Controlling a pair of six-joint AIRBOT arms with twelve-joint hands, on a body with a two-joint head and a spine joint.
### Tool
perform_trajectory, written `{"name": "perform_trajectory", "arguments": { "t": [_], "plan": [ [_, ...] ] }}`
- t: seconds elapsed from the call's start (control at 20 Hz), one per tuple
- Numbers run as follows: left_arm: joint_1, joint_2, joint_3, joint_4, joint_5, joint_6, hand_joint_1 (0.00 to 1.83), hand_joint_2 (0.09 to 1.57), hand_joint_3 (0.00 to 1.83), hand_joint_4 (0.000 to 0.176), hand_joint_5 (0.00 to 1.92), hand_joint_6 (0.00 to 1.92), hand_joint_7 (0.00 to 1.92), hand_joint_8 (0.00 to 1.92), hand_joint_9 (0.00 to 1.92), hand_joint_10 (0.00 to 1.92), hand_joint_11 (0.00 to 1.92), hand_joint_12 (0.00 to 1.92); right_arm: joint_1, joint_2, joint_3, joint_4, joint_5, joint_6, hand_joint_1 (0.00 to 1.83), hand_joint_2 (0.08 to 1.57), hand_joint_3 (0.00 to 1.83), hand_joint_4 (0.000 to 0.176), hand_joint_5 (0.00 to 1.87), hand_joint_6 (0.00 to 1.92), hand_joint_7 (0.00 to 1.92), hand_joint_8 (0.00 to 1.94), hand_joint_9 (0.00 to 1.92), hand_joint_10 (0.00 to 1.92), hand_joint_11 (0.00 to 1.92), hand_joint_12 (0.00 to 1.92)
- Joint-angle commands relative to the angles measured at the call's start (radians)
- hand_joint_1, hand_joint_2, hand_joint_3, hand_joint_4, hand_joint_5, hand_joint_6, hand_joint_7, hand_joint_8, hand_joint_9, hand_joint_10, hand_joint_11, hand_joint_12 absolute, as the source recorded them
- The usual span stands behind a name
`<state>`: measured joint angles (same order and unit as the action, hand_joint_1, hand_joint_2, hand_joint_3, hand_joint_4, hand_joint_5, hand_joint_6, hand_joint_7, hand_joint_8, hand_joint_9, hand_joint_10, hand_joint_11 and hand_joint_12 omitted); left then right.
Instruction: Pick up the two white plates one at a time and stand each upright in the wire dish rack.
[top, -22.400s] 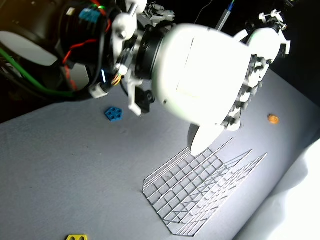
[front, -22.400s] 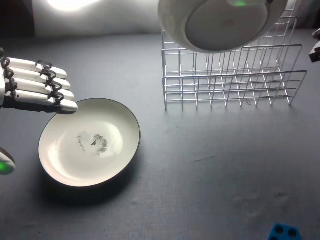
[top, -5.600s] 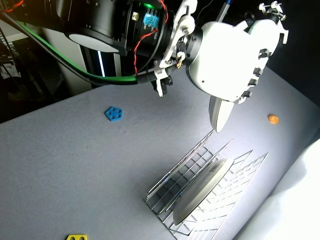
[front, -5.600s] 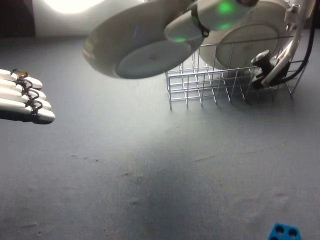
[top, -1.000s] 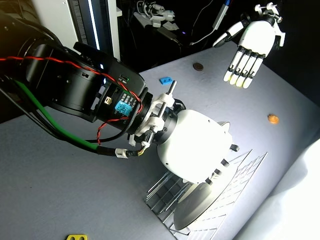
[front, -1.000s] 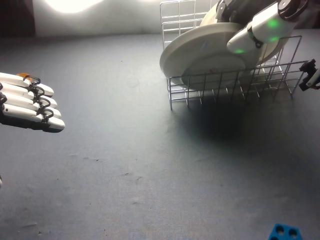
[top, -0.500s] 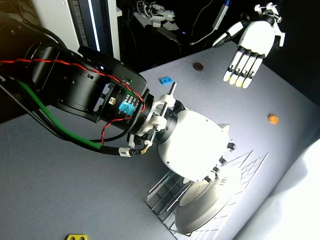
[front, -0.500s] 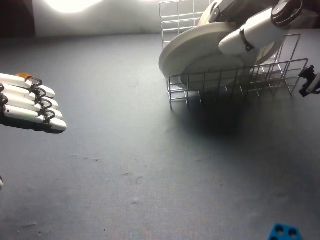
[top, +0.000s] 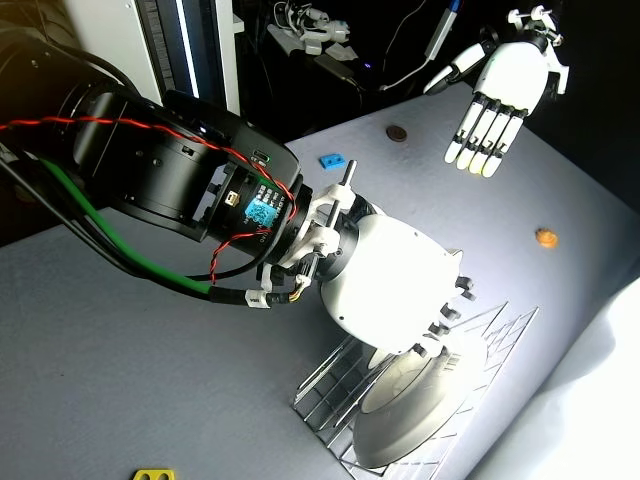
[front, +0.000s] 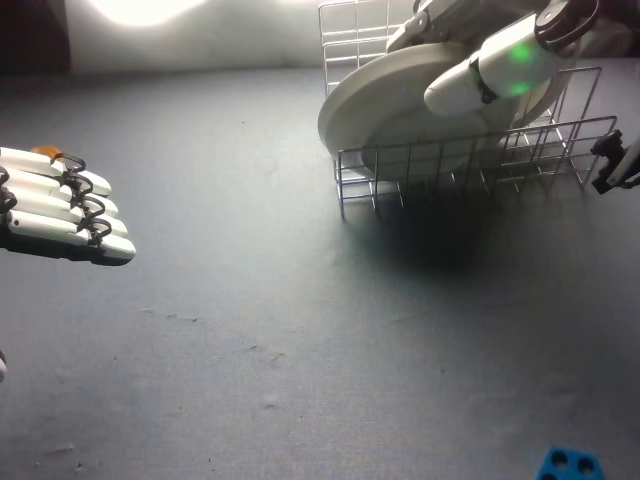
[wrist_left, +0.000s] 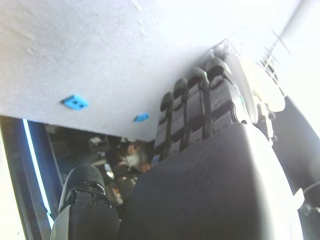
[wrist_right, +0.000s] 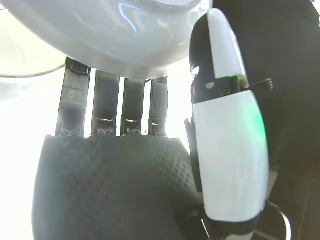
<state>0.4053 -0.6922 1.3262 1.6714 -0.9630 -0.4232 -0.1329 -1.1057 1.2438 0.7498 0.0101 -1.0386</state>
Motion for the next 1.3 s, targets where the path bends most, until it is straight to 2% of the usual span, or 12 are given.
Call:
{"name": "perform_trajectory", "arguments": {
  "t": [0.0, 0.2, 0.35, 0.5, 0.55, 0.65, 0.75, 0.85, 0.9, 1.15, 1.25],
  "plan": [
    [-0.006, 0.004, 0.000, -0.064, -0.025, -0.003, 0.00, 1.06, 0.00, 0.000, 0.10, 0.00, 0.14, 0.00, 0.11, 0.00, 0.00, 0.11, 0.020, 0.009, -0.002, 0.002, 0.094, 0.006, 1.08, 1.04, 0.00, 0.000, 0.61, 0.00, 0.69, 0.00, 0.68, 0.00, 0.23, 1.14],
    [-0.009, 0.003, -0.002, -0.064, -0.037, -0.005, 0.00, 1.06, 0.00, 0.000, 0.10, 0.00, 0.14, 0.00, 0.10, 0.00, 0.00, 0.09, 0.032, 0.014, -0.012, -0.001, 0.092, 0.006, 1.05, 1.04, 0.00, 0.000, 0.56, 0.00, 0.62, 0.00, 0.62, 0.00, 0.15, 1.15],
    [-0.013, 0.003, -0.009, -0.064, -0.049, -0.010, 0.00, 1.06, 0.00, 0.000, 0.13, 0.00, 0.17, 0.00, 0.13, 0.00, 0.00, 0.19, 0.041, 0.014, -0.020, -0.003, 0.092, 0.006, 0.99, 1.03, 0.00, 0.000, 0.45, 0.00, 0.54, 0.00, 0.55, 0.00, 0.07, 1.12],
    [-0.019, 0.002, -0.011, -0.064, -0.054, -0.011, 0.00, 1.06, 0.00, 0.000, 0.10, 0.00, 0.14, 0.00, 0.09, 0.00, 0.00, 0.11, 0.049, 0.017, -0.026, -0.003, 0.090, 0.006, 0.95, 1.04, 0.00, 0.000, 0.39, 0.00, 0.48, 0.00, 0.49, 0.00, 0.00, 1.13],
    [-0.023, 0.001, -0.011, -0.064, -0.058, -0.011, 0.00, 1.07, 0.00, 0.000, 0.09, 0.00, 0.13, 0.00, 0.09, 0.00, 0.00, 0.11, 0.054, 0.019, -0.029, -0.003, 0.090, 0.006, 0.93, 1.05, 0.00, 0.000, 0.34, 0.01, 0.44, 0.01, 0.44, 0.01, 0.00, 1.04],
    [-0.026, 0.000, -0.011, -0.064, -0.062, -0.012, 0.00, 1.05, 0.00, 0.000, 0.08, 0.00, 0.12, 0.00, 0.08, 0.00, 0.00, 0.05, 0.064, 0.022, -0.034, -0.003, 0.089, 0.007, 0.94, 1.04, 0.00, 0.000, 0.34, 0.00, 0.44, 0.00, 0.45, 0.01, 0.00, 1.06],
    [-0.032, -0.001, -0.014, -0.064, -0.062, -0.013, 0.00, 1.05, 0.00, 0.000, 0.15, 0.00, 0.16, 0.00, 0.11, 0.00, 0.03, 0.07, 0.071, 0.023, -0.039, -0.003, 0.086, 0.008, 1.09, 1.00, 0.00, 0.000, 0.37, 0.01, 0.48, 0.02, 0.48, 0.02, 0.00, 1.10],
    [-0.034, -0.002, -0.019, -0.064, -0.064, -0.013, 0.00, 1.06, 0.00, 0.000, 0.16, 0.01, 0.17, 0.00, 0.13, 0.01, 0.04, 0.08, 0.075, 0.023, -0.041, -0.003, 0.084, 0.009, 1.10, 0.99, 0.00, 0.000, 0.36, 0.01, 0.49, 0.02, 0.49, 0.03, 0.00, 1.11],
    [-0.034, -0.004, -0.022, -0.064, -0.065, -0.013, 0.00, 1.06, 0.00, 0.000, 0.12, 0.00, 0.15, 0.00, 0.12, 0.00, 0.02, 0.07, 0.076, 0.023, -0.043, -0.003, 0.083, 0.009, 0.99, 1.02, 0.00, 0.000, 0.36, 0.01, 0.46, 0.01, 0.45, 0.01, 0.00, 1.09],
    [-0.032, -0.031, -0.026, -0.064, -0.064, -0.013, 0.00, 1.06, 0.00, 0.000, 0.12, 0.01, 0.16, 0.00, 0.12, 0.00, 0.03, 0.08, 0.095, 0.037, -0.069, -0.010, 0.071, 0.010, 0.98, 1.03, 0.00, 0.000, 0.34, 0.00, 0.44, 0.00, 0.43, 0.00, 0.00, 1.01],
    [-0.013, -0.036, -0.038, -0.065, -0.077, -0.013, 0.00, 1.06, 0.00, 0.000, 0.09, 0.00, 0.14, 0.00, 0.09, 0.00, 0.01, 0.08, 0.110, 0.047, -0.087, -0.056, 0.077, 0.010, 0.93, 1.03, 0.00, 0.000, 0.33, 0.00, 0.44, 0.00, 0.43, 0.00, 0.00, 1.04]
  ]
}}
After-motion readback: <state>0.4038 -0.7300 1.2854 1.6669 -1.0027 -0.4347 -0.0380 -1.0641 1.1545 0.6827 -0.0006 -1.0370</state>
